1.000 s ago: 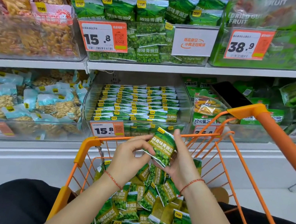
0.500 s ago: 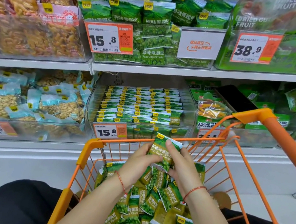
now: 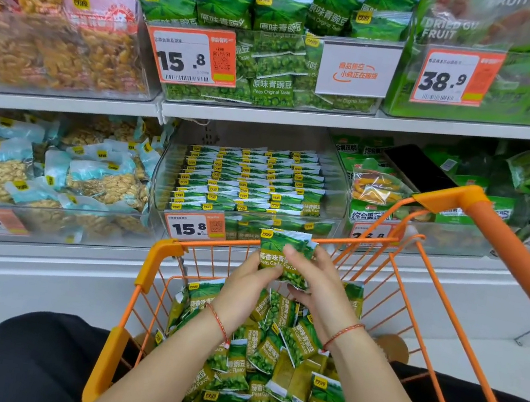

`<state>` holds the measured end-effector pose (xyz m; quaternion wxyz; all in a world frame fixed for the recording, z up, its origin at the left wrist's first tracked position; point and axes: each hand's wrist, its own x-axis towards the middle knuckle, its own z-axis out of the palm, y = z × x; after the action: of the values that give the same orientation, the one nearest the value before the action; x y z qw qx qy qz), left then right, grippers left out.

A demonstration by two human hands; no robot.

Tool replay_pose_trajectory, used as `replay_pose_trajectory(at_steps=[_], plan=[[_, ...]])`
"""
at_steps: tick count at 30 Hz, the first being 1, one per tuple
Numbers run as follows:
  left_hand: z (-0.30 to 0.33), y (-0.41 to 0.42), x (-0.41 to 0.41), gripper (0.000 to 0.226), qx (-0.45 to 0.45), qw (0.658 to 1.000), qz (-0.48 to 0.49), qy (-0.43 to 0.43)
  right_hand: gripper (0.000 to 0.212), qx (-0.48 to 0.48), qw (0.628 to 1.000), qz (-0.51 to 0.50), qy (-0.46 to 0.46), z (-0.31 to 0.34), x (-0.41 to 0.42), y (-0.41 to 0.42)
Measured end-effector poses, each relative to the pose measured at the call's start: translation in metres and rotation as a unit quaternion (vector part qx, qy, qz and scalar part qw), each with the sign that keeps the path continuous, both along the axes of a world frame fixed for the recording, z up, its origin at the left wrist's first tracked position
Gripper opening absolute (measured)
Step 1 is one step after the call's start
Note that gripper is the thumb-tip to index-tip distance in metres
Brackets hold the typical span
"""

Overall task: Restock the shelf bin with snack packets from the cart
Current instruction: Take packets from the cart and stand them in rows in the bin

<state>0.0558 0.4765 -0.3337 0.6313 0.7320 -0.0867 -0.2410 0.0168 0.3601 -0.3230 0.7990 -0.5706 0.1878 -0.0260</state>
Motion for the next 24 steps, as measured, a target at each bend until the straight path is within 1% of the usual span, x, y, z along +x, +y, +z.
replay_pose_trajectory(at_steps=[1,2,3,6,10,12,13,15,17,21,22,24], plan=[[0.000,0.000,-0.001,0.048,0.001,1.000,0.003,-0.013,0.091,-0.021,1.000,0.006,-0.002,-0.001,0.000,0.002],[-0.001,-0.001,-0.002,0.062,0.010,1.000,0.004,-0.024,0.095,-0.038,0.999,0.003,0.000,-0.002,-0.001,0.004],[0.000,-0.001,-0.003,0.067,0.012,0.999,0.006,-0.041,0.095,-0.048,0.999,-0.006,0.004,-0.002,-0.001,0.005],[0.000,0.001,-0.005,0.068,0.032,0.996,-0.014,-0.087,0.073,-0.069,0.997,-0.026,0.001,-0.001,-0.001,0.004],[0.013,0.008,0.003,0.084,0.000,0.991,-0.027,-0.130,0.092,-0.100,0.995,-0.015,0.019,-0.001,-0.001,0.006],[0.020,0.017,0.014,0.089,0.028,0.983,-0.063,-0.169,0.100,-0.130,0.991,-0.002,0.030,0.001,-0.003,0.009],[0.024,0.021,0.019,0.088,0.059,0.976,-0.101,-0.185,0.100,-0.141,0.989,0.015,0.037,0.000,-0.004,0.010],[0.031,0.028,0.030,0.081,0.140,0.949,-0.204,-0.197,0.090,-0.152,0.987,0.044,0.040,-0.002,-0.004,0.008],[0.033,0.031,0.037,0.077,0.184,0.926,-0.269,-0.187,0.080,-0.159,0.984,0.064,0.045,-0.004,-0.005,0.007],[0.034,0.029,0.043,0.077,0.191,0.923,-0.289,-0.170,0.078,-0.177,0.979,0.074,0.064,0.005,-0.006,0.007],[0.037,0.029,0.046,0.076,0.190,0.920,-0.299,-0.166,0.070,-0.187,0.977,0.086,0.063,0.010,-0.007,0.005],[0.046,0.028,0.054,0.079,0.182,0.914,-0.327,-0.154,0.038,-0.192,0.972,0.123,0.052,0.027,-0.005,-0.001]])
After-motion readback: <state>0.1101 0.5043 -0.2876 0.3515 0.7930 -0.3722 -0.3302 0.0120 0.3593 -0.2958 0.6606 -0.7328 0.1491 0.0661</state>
